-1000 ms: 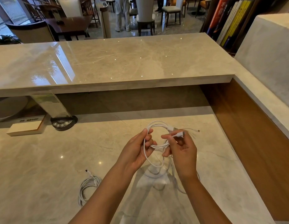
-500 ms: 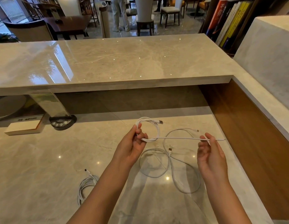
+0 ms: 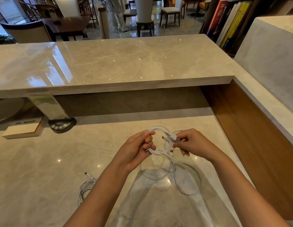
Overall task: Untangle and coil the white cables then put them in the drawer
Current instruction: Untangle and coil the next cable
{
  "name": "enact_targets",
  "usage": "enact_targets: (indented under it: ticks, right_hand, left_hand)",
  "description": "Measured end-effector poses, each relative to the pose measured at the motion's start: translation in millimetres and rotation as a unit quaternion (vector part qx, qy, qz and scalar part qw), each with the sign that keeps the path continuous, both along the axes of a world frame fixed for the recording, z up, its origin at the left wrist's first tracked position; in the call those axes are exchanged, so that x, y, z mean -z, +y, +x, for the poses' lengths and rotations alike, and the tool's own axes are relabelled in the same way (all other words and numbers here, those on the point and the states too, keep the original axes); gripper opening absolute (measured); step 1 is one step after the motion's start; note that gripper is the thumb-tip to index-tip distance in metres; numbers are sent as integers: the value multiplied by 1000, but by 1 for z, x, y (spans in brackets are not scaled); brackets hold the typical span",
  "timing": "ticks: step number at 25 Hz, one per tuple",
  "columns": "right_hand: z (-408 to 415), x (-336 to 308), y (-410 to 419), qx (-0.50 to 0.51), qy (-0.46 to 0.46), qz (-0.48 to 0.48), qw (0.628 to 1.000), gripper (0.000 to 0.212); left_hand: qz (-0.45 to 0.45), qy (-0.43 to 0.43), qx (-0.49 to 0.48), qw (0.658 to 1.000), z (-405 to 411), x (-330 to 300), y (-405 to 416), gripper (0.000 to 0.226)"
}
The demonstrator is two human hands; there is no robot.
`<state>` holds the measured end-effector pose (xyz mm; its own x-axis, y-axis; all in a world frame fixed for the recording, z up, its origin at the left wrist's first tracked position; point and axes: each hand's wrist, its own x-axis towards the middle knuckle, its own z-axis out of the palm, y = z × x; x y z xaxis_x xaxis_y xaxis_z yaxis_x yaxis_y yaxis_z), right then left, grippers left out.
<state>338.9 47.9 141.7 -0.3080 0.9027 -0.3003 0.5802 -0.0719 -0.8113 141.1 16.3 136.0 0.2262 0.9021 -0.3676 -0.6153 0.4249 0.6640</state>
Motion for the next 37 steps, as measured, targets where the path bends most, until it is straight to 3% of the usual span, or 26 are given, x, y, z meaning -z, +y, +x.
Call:
enact_targets:
  ticks: [3,7,10,12,15,17,22,27,31,34,37]
  right_hand:
    - [-10,-9,0,-77,97,-20,992,29]
    - [-9,-7,1,-77,213,-80,971,72]
    - [-13,-2,-6,-96,191,-6,977,84]
    - [-20,7,-10,-75,154,87,981,71]
    - [-29,21,-13,-15,177,189,966,23]
    - [-31,27,-13,16,181,235,955,10]
    - [-28,14,-8,94,122,280,948,16]
    - [-16,-10,1,210,232,188,931,17]
    - [-12,-11,7,320,339,88,880,15]
    - [-10,-19,4,219,323,43,920,14]
    - [-12,-24,0,141,182,98,968,23]
  left_hand:
    - [-21,-10,-7,1000,1,4,-1,23]
    - [-50,-28,-46,997,-5,11,1,22]
    - [-48,-8,-54,997,-4,13,2,21]
    - [-49,-1,-53,997,0,14,2,22]
    - [-50,-4,-52,997,5,14,2,22]
    - [-45,17,-42,998,5,15,2,21]
    - [-35,121,1,992,6,21,-3,21]
    - [-40,128,39,990,5,20,-6,20]
    - [-17,131,69,989,10,13,-7,22]
    - [-6,164,83,983,9,10,-8,23]
    - [-6,191,104,976,4,9,-8,24]
